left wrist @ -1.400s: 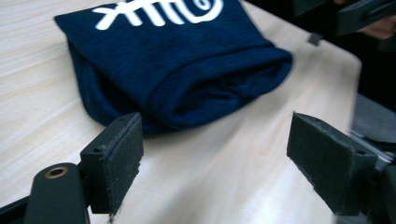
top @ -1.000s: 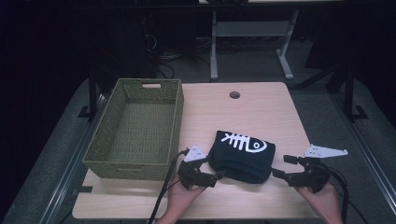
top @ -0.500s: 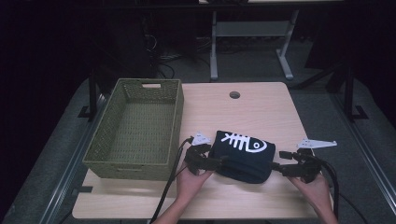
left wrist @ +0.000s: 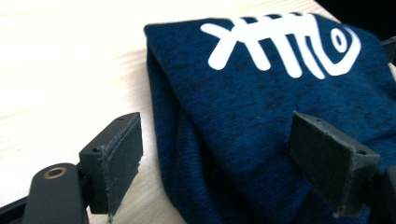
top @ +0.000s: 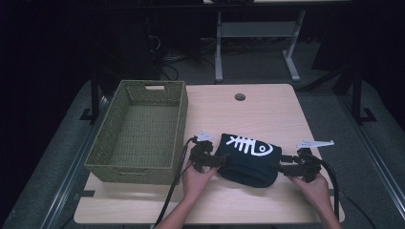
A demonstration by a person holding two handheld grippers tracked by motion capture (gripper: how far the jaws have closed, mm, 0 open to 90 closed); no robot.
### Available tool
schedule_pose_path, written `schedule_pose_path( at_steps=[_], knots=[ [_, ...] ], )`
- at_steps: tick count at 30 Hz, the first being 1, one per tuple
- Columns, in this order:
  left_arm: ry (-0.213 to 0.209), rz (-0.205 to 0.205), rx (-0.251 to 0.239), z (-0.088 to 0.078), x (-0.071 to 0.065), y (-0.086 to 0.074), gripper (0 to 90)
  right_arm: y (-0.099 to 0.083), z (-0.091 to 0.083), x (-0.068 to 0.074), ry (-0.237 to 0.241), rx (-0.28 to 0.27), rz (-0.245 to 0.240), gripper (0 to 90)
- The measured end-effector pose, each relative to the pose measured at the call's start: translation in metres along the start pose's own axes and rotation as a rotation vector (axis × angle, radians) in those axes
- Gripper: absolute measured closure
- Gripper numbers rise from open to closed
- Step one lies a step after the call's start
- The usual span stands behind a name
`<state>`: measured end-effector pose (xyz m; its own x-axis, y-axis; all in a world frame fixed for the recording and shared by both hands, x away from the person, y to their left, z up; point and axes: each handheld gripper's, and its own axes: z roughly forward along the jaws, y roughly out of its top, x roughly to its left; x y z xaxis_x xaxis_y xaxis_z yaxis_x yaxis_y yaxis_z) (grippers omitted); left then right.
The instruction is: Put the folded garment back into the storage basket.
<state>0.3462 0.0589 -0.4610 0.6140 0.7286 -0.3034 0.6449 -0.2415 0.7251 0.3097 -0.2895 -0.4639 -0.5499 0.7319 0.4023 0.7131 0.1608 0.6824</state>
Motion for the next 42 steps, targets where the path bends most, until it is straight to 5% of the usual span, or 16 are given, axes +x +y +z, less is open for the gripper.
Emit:
schedule_pose_path(
  at_steps=[11,22,33,36,42],
  knots=[
    [-0.048,-0.085,0.041,0.010,0.010,-0.002,20.3,0.009,0.016,-0.004,-0.012,0.023,0.026,32.1],
    [-0.070,-0.081,0.053,0.010,0.007,-0.002,30.0,0.022,0.031,-0.004,-0.079,0.087,0.016,45.9],
    [-0.086,-0.029,0.045,0.009,-0.001,-0.004,58.7,0.031,0.041,-0.011,-0.009,0.106,0.043,72.2],
    [-0.080,-0.012,0.010,0.006,-0.002,-0.002,67.2,0.031,0.038,-0.012,0.007,0.090,0.050,76.7],
    [-0.081,-0.001,0.014,0.004,-0.005,-0.001,70.1,0.035,0.033,-0.006,0.001,0.082,0.042,78.5]
  ],
)
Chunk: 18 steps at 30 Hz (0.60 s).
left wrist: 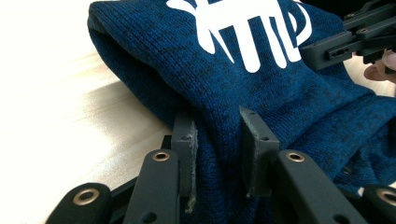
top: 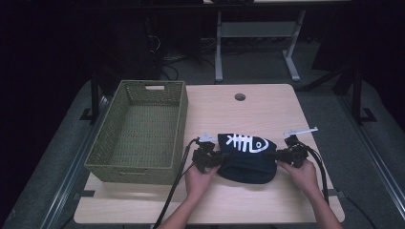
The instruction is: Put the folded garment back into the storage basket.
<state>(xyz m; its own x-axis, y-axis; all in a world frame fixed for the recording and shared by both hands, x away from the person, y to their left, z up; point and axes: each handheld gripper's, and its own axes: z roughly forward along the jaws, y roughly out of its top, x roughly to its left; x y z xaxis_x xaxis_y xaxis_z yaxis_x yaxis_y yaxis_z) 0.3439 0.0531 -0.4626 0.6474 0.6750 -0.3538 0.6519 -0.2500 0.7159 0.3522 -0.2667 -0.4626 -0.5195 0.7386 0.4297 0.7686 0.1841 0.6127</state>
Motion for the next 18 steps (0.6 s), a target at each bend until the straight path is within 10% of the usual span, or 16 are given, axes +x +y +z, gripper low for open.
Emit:
schedule_pose_path(
  at_steps=[18],
  knots=[
    [-0.018,0.029,-0.063,-0.040,-0.018,0.030,69.9,0.029,-0.037,0.032,-0.018,-0.052,-0.068,78.9]
  ],
)
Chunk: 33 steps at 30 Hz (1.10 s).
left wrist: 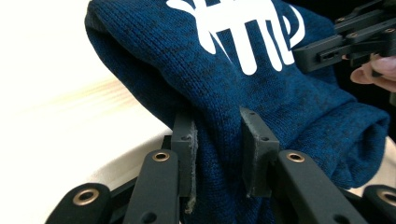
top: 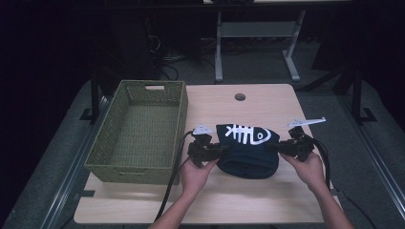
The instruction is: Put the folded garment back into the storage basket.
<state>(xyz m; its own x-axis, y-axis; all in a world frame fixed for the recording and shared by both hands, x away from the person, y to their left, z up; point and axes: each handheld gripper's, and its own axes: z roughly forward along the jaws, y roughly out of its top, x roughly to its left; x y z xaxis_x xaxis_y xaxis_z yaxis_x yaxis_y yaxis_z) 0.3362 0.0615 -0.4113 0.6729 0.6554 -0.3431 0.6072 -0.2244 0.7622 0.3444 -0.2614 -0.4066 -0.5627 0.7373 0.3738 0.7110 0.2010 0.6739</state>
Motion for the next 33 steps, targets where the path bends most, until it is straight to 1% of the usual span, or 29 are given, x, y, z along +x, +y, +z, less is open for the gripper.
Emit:
schedule_pose_path(
  at_steps=[2,4,8,10,13,15,20,27,33],
  knots=[
    [-0.005,0.000,-0.004,-0.004,-0.002,0.004,69.9,0.003,-0.003,0.002,0.002,-0.003,-0.003,78.9],
    [0.002,0.010,-0.002,-0.008,-0.004,0.008,69.8,0.005,-0.004,0.003,0.002,-0.007,-0.004,78.8],
    [0.004,0.013,-0.007,-0.016,-0.007,0.015,69.6,0.012,-0.010,0.008,0.003,-0.016,-0.014,78.8],
    [0.011,0.023,-0.008,-0.021,-0.008,0.019,69.5,0.018,-0.014,0.013,0.005,-0.028,-0.026,78.8],
    [0.018,0.033,-0.013,-0.028,-0.009,0.025,69.5,0.022,-0.016,0.017,0.007,-0.034,-0.029,78.8],
    [0.020,0.035,-0.011,-0.033,-0.008,0.029,69.4,0.029,-0.018,0.022,0.006,-0.041,-0.045,78.7],
    [0.029,0.042,-0.022,-0.046,-0.007,0.037,69.4,0.038,-0.019,0.029,0.011,-0.046,-0.059,78.7],
    [0.039,0.055,-0.026,-0.064,-0.003,0.043,69.1,0.053,-0.020,0.042,0.022,-0.058,-0.074,78.6],
    [0.038,0.042,-0.031,-0.078,0.002,0.049,69.0,0.065,-0.019,0.053,0.035,-0.059,-0.084,78.6]
  ],
)
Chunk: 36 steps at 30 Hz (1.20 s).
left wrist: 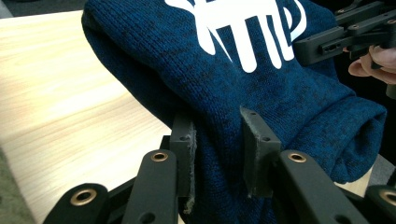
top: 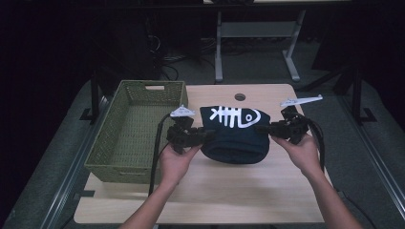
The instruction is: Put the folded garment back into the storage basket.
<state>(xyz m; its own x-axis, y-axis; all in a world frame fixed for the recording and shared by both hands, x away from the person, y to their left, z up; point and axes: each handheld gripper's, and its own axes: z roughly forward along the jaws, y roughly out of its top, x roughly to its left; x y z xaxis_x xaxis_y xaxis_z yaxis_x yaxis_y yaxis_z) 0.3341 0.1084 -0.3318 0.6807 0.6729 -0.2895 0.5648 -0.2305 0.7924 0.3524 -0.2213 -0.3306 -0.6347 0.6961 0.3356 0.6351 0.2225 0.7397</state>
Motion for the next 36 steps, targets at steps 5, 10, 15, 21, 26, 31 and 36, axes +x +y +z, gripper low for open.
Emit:
schedule_pose_path(
  at_steps=[5,10,15,21,26,31,36],
  knots=[
    [0.007,0.005,-0.008,-0.012,0.004,0.004,68.8,0.012,0.003,0.011,-0.001,-0.002,-0.007,78.5],
    [0.015,0.004,-0.008,-0.023,0.010,0.007,68.8,0.021,0.008,0.018,0.007,0.001,-0.015,78.5],
    [0.023,-0.004,-0.011,-0.034,0.017,0.009,68.8,0.030,0.013,0.026,0.011,-0.005,-0.030,78.5],
    [0.033,-0.015,-0.017,-0.047,0.027,0.010,68.8,0.042,0.022,0.037,0.018,0.002,-0.043,78.3],
    [0.055,-0.019,-0.015,-0.057,0.035,0.008,68.8,0.050,0.032,0.045,0.027,0.010,-0.052,78.3],
    [0.066,-0.030,-0.015,-0.067,0.043,0.008,68.7,0.057,0.042,0.051,0.037,0.018,-0.062,78.2],
    [0.082,-0.036,-0.020,-0.078,0.051,0.007,68.7,0.067,0.052,0.060,0.047,0.028,-0.069,78.2]
  ],
)
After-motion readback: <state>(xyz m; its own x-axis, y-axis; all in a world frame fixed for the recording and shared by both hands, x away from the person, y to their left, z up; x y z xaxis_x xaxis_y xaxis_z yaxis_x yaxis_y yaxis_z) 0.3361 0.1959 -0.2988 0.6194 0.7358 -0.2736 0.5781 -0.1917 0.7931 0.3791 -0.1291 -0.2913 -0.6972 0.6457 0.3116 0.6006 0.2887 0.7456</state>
